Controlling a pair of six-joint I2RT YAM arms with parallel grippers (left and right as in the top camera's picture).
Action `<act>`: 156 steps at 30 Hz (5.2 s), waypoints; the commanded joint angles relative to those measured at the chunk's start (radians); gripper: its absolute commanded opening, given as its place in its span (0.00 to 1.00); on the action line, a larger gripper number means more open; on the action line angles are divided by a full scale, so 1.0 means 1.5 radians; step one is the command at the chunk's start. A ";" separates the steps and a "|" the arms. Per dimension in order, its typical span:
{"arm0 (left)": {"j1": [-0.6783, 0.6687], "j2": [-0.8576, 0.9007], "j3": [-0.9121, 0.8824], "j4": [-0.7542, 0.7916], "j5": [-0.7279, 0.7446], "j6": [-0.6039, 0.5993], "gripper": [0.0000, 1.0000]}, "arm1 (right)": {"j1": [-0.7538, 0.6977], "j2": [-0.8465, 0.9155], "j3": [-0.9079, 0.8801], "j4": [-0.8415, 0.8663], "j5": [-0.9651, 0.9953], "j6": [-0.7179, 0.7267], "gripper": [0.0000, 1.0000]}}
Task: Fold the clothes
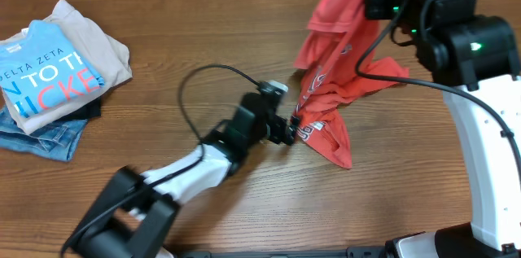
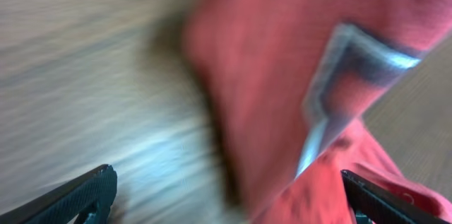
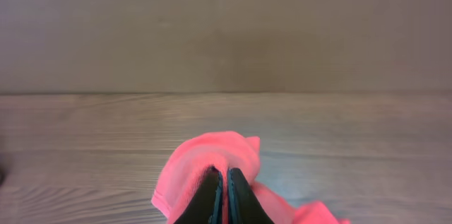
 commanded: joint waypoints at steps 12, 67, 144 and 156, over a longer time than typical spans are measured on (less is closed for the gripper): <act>0.106 -0.098 0.050 -0.107 0.160 -0.017 1.00 | -0.016 -0.023 0.004 -0.015 0.024 0.001 0.04; 0.305 -0.285 0.056 -0.153 0.099 0.034 0.04 | -0.052 -0.051 0.004 -0.048 0.157 0.034 0.04; 0.201 0.112 0.056 -0.009 0.003 -0.007 0.25 | -0.126 0.173 -0.047 -0.107 0.118 0.068 0.04; 0.204 0.077 0.056 -0.027 0.028 -0.007 0.04 | -0.126 0.173 -0.047 -0.106 0.119 0.068 0.04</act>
